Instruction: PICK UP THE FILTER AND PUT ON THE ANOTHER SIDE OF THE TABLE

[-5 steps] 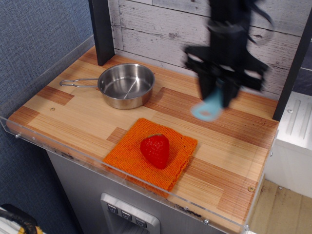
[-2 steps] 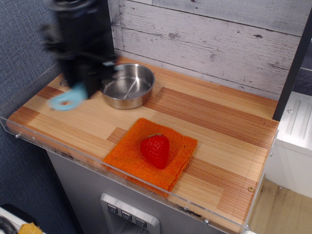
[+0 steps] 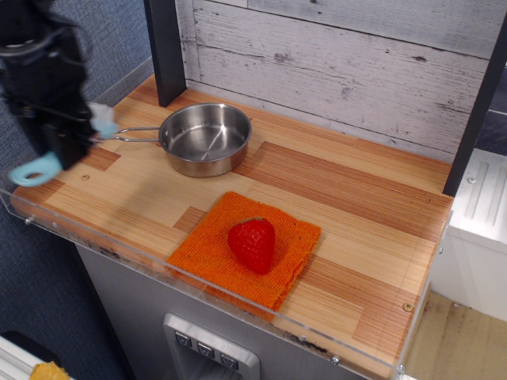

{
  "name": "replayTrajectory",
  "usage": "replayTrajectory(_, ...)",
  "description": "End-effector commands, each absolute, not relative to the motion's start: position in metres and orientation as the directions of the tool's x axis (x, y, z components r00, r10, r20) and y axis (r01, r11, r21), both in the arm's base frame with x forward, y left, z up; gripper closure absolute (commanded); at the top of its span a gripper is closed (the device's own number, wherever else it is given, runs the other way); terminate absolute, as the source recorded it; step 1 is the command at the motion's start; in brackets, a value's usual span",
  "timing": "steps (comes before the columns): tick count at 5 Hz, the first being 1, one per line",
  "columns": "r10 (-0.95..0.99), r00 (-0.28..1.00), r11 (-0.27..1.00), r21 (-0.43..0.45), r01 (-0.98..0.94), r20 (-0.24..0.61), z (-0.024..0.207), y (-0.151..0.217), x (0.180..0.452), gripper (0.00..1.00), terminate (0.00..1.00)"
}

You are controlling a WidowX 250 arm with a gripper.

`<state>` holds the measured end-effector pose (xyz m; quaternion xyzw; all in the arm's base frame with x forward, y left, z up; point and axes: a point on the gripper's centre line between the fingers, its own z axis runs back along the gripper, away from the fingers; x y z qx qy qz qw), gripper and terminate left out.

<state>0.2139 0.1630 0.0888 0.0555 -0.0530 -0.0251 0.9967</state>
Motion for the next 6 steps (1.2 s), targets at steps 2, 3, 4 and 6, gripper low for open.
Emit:
replayTrajectory(2,0.062,0.992,0.993,0.097,-0.073,0.114,0.066,0.189,0.234,1.0,0.0)
replayTrajectory(3,0.038,0.994,0.993,0.109,-0.049,0.103,0.064,0.173,0.243,1.0,0.0)
replayTrajectory(4,0.012,0.996,0.993,0.113,-0.023,0.09,0.057,0.15,0.256,1.0,0.0)
replayTrajectory(6,-0.048,0.999,0.994,0.104,0.046,0.023,0.031,0.116,0.273,1.0,0.0)
